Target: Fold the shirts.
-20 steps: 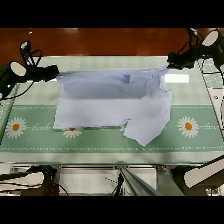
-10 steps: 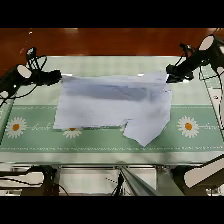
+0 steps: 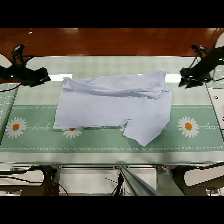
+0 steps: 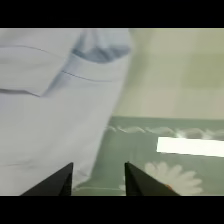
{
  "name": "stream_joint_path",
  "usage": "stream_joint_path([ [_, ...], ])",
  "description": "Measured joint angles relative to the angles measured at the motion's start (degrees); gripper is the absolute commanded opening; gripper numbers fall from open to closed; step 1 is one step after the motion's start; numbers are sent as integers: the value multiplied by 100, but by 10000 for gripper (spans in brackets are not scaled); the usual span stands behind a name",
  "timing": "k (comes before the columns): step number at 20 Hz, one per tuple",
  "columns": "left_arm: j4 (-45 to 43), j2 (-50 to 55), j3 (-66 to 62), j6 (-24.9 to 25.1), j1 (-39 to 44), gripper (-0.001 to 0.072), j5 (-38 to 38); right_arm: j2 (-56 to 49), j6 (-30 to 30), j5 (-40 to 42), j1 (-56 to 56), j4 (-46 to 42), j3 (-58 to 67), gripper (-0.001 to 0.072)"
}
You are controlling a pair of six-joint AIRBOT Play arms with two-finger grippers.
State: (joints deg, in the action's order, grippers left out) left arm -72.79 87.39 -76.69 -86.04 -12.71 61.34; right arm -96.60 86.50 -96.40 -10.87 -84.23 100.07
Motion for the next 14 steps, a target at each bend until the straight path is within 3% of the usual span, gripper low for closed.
stream_joint_path([
  [2, -79, -66, 203, 157, -219, 550, 826, 304, -48, -197, -315, -238, -332, 577],
  [3, -70, -131, 442, 282, -302, 550, 1113, 468, -94, -192, -483, -214, -592, 603],
  [5, 7, -289, 1032, 560, -442, 613, 1506, 807, -238, -68, -852, 103, -1279, 602],
  [9, 444, -457, 2111, 1069, -695, 612, 1875, 1307, -660, 516, -1338, 1106, -2618, 602],
  [14, 920, -466, 2817, 1346, -796, 602, 1902, 1519, -992, 1156, -1499, 1926, -3438, 602],
])
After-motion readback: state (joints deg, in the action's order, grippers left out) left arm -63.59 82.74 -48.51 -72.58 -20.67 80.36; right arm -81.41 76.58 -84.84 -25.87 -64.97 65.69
